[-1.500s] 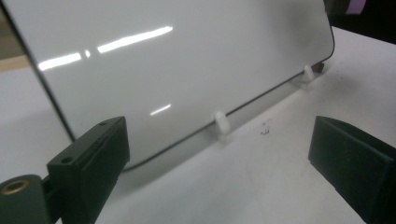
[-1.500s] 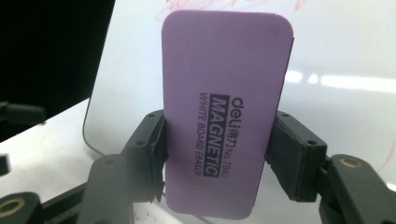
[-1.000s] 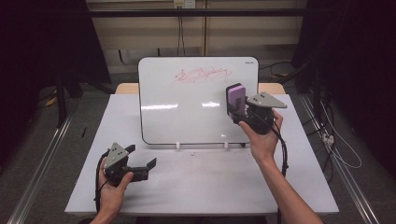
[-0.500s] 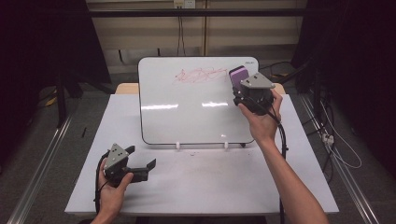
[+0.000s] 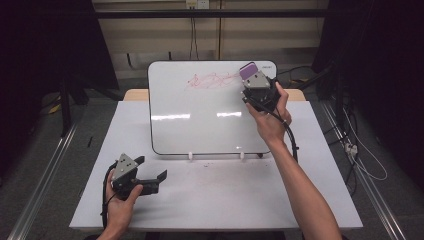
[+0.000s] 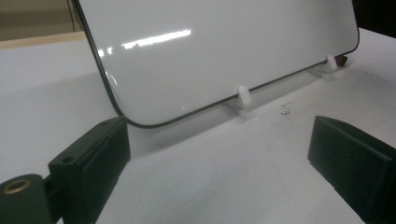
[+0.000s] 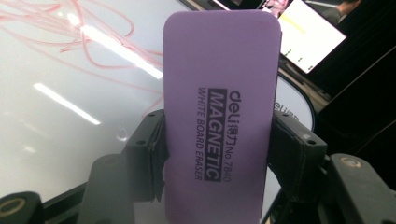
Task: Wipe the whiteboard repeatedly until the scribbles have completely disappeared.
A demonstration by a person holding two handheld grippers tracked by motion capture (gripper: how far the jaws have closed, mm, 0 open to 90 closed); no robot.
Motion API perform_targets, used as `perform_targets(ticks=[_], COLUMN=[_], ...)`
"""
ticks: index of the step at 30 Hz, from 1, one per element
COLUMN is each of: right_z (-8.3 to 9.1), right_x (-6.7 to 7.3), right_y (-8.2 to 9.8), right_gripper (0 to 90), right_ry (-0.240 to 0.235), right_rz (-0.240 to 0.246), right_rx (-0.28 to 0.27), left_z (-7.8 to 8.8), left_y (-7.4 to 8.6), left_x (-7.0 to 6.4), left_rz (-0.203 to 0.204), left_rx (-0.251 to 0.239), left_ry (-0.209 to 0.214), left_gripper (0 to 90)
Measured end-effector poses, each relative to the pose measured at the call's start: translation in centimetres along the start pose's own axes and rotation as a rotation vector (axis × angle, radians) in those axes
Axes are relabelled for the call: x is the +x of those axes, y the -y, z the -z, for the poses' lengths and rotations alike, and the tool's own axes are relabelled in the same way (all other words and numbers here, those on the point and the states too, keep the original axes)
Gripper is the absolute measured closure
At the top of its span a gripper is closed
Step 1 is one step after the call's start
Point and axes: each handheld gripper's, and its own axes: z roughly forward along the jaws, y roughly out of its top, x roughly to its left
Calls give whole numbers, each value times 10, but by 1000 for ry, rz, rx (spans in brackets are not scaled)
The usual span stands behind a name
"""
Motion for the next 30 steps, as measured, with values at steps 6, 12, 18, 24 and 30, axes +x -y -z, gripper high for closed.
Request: perform_targets(ticks=[6,12,18,24,30], right_z=[-8,-13,-13,-8,-10], right_x=[6,10,21,33,17], right_y=[-2,-3,-3,-4,-5], right_gripper=[412,411,412,412,413], right_ry=[21,43,61,-16,-23], right_rz=[32,66,150,183,129], right_rx=[-1,-6,-5,-1,8], left_z=[2,2,1,-1,0], left_y=[0,0,0,0,1], left_x=[1,0,0,-1,1], left_rz=[-1,0,-2,-2,1], left_rx=[-2,-7,-1,1,1], left_ry=[0,0,1,3,2], left_gripper=[56,56,56,56,56])
